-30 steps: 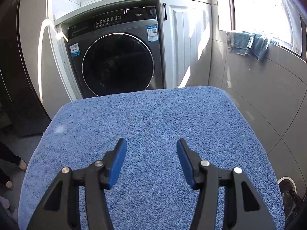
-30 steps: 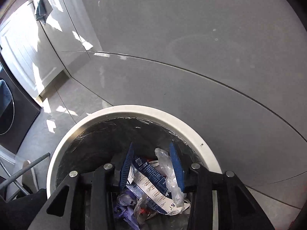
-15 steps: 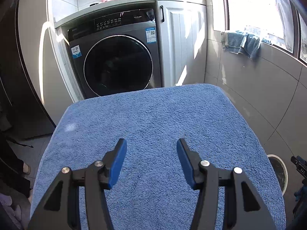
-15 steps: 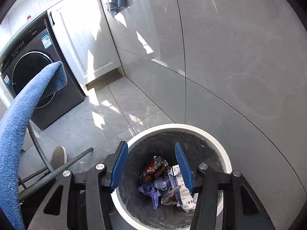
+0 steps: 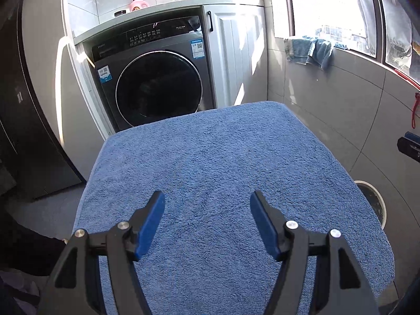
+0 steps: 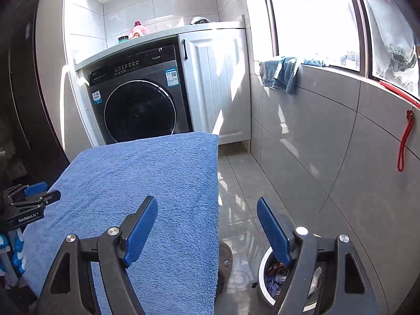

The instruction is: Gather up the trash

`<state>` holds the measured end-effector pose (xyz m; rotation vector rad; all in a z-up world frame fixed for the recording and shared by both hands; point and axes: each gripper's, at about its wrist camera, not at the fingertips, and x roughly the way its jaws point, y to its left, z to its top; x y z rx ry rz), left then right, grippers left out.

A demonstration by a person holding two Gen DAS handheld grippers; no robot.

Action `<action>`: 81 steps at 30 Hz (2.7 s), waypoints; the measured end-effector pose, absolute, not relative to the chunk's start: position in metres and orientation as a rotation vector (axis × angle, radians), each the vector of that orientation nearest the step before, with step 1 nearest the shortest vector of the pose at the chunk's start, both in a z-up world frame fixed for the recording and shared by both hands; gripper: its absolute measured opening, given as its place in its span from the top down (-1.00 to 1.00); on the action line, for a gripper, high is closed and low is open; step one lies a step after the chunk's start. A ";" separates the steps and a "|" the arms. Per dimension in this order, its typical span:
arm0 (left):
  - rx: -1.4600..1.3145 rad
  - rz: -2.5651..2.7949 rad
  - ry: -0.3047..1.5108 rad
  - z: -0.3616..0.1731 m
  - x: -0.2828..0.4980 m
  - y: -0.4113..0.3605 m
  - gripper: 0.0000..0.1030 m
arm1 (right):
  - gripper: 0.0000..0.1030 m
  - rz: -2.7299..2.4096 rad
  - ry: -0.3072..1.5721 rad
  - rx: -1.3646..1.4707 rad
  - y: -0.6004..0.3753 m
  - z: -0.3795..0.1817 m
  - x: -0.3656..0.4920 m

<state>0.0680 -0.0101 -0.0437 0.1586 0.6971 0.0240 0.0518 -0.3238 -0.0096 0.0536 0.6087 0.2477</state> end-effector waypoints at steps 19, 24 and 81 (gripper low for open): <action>0.187 0.111 0.647 -0.030 0.059 0.010 -0.55 | -0.85 0.268 0.678 -0.012 -0.227 -0.020 0.069; 0.224 0.070 0.756 -0.065 0.072 -0.004 -0.55 | -0.85 0.250 0.746 -0.014 -0.229 -0.047 0.079; 0.190 0.077 0.759 -0.083 0.079 -0.015 -0.55 | -0.87 0.149 0.793 -0.086 -0.216 -0.064 0.078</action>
